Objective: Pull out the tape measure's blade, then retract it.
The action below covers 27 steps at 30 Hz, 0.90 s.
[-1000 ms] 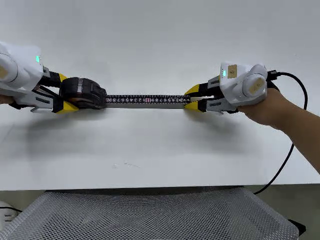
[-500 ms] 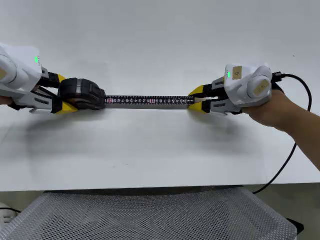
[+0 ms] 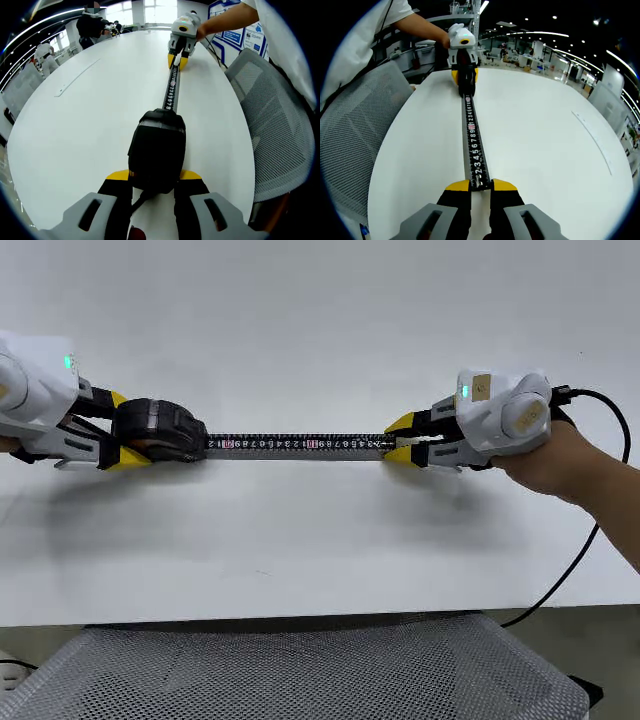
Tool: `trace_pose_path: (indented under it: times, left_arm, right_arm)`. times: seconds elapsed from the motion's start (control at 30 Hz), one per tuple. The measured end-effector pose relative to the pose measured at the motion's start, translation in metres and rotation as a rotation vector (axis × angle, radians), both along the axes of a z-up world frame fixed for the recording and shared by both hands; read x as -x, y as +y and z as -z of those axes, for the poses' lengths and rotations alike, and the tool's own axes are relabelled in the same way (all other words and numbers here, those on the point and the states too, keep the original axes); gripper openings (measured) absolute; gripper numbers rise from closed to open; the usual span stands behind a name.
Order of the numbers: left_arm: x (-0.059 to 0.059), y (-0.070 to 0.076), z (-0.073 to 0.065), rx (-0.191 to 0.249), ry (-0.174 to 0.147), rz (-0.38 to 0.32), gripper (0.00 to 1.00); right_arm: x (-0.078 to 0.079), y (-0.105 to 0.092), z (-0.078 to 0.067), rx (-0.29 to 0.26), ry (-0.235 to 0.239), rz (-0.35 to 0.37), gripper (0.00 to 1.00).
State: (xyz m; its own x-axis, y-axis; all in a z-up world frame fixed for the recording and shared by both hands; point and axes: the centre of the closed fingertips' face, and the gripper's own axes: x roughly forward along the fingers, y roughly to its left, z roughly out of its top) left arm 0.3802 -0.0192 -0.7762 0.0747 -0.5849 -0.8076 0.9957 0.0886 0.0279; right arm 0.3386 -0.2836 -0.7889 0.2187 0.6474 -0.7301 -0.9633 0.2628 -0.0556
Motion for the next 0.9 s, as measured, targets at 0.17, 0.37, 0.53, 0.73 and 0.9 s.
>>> trace_pose_path:
  times: [0.17,0.37,0.53,0.73,0.9]
  left_arm:
    - [0.000,0.000,0.000,0.001,-0.001,0.001,0.26]
    - [0.000,0.000,0.000,0.001,-0.001,0.002,0.26]
    - [0.000,0.000,0.000,0.002,-0.002,0.002,0.26]
    - [0.001,-0.001,0.000,0.001,-0.005,0.001,0.27]
    - [0.000,-0.002,-0.001,0.009,-0.013,-0.011,0.27]
  right_arm:
    - [0.002,-0.008,0.000,0.006,0.004,0.008,0.09]
    - [0.003,-0.015,-0.001,0.017,0.006,0.013,0.09]
    - [0.004,-0.018,0.000,0.021,0.011,0.018,0.09]
    - [0.003,-0.018,0.000,0.028,0.018,0.025,0.09]
    - [0.003,-0.016,0.000,0.048,0.034,0.022,0.10]
